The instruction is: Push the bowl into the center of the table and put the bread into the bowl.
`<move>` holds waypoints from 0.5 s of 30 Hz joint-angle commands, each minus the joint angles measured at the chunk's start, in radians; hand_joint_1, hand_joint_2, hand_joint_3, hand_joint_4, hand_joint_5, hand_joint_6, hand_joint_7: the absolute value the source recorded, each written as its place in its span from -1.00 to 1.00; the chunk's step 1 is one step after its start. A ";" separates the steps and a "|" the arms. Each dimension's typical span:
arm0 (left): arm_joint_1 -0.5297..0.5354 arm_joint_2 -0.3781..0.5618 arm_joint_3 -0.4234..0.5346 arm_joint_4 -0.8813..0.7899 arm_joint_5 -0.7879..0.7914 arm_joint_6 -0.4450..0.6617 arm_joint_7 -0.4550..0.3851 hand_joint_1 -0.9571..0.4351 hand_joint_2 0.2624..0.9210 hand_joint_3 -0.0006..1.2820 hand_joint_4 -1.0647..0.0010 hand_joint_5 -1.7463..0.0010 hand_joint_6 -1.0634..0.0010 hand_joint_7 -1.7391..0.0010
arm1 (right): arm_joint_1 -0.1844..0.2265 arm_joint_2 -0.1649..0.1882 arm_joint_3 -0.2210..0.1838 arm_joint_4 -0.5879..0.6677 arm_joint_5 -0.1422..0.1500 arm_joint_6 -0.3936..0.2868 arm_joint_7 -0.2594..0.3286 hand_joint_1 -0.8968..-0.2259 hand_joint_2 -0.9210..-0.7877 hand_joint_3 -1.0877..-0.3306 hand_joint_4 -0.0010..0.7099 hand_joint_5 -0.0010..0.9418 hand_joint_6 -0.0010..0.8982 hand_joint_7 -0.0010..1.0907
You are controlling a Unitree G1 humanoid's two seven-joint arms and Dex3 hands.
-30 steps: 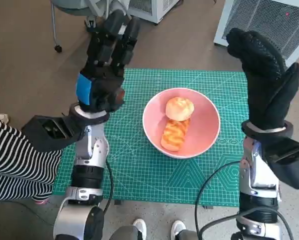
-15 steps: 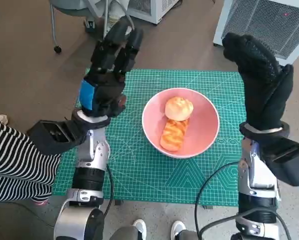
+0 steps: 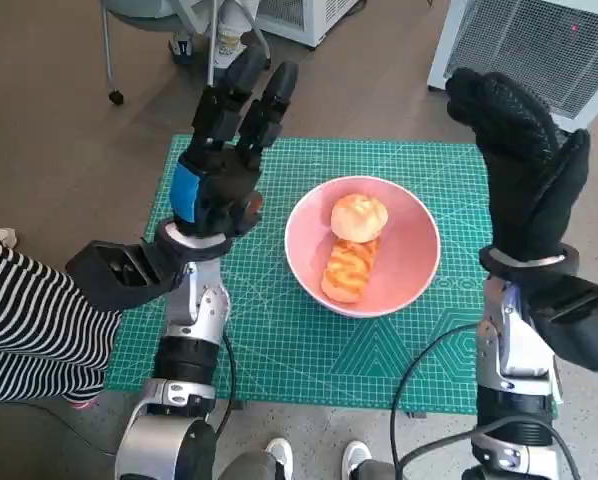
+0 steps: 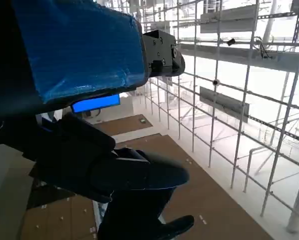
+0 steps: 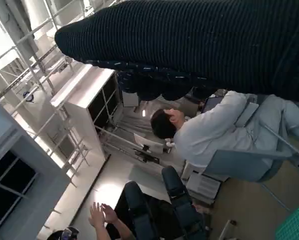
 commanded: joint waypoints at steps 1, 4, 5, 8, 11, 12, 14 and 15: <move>0.017 -0.012 -0.006 -0.015 -0.010 0.004 0.001 -0.67 1.00 -0.50 0.72 0.98 1.00 0.50 | 0.031 0.002 0.010 0.013 -0.017 -0.008 0.007 -0.43 -1.00 -0.04 -0.38 -1.00 -0.74 -0.28; 0.019 -0.014 -0.006 -0.014 -0.011 0.001 -0.002 -0.66 1.00 -0.52 0.73 0.98 1.00 0.50 | 0.034 0.002 0.014 0.017 -0.020 -0.018 0.009 -0.43 -1.00 -0.05 -0.38 -1.00 -0.74 -0.29; 0.019 -0.014 -0.007 -0.012 -0.010 -0.003 -0.005 -0.65 1.00 -0.52 0.73 0.98 1.00 0.50 | 0.034 0.001 0.015 0.020 -0.021 -0.022 0.010 -0.43 -1.00 -0.05 -0.38 -1.00 -0.74 -0.29; 0.018 -0.012 -0.006 -0.004 -0.007 -0.014 -0.010 -0.64 1.00 -0.53 0.73 0.98 1.00 0.50 | 0.034 -0.002 0.017 0.026 -0.021 -0.031 0.013 -0.42 -1.00 -0.05 -0.39 -1.00 -0.74 -0.29; 0.015 -0.008 -0.004 0.010 -0.001 -0.031 -0.016 -0.64 1.00 -0.53 0.75 0.99 1.00 0.50 | 0.033 -0.005 0.018 0.032 -0.021 -0.041 0.017 -0.41 -1.00 -0.05 -0.39 -1.00 -0.74 -0.29; 0.014 -0.007 -0.004 0.013 0.001 -0.036 -0.017 -0.64 1.00 -0.53 0.75 0.99 1.00 0.50 | 0.033 -0.005 0.018 0.035 -0.020 -0.045 0.018 -0.41 -1.00 -0.05 -0.39 -1.00 -0.74 -0.29; 0.014 -0.003 -0.004 0.019 0.011 -0.053 -0.017 -0.63 1.00 -0.51 0.75 0.99 1.00 0.50 | 0.031 -0.006 0.019 0.041 -0.022 -0.054 0.020 -0.40 -1.00 -0.05 -0.39 -1.00 -0.75 -0.30; 0.014 -0.001 -0.005 0.024 0.016 -0.063 -0.017 -0.62 1.00 -0.49 0.76 0.99 1.00 0.50 | 0.030 -0.007 0.020 0.044 -0.023 -0.059 0.021 -0.40 -1.00 -0.05 -0.39 -1.00 -0.75 -0.30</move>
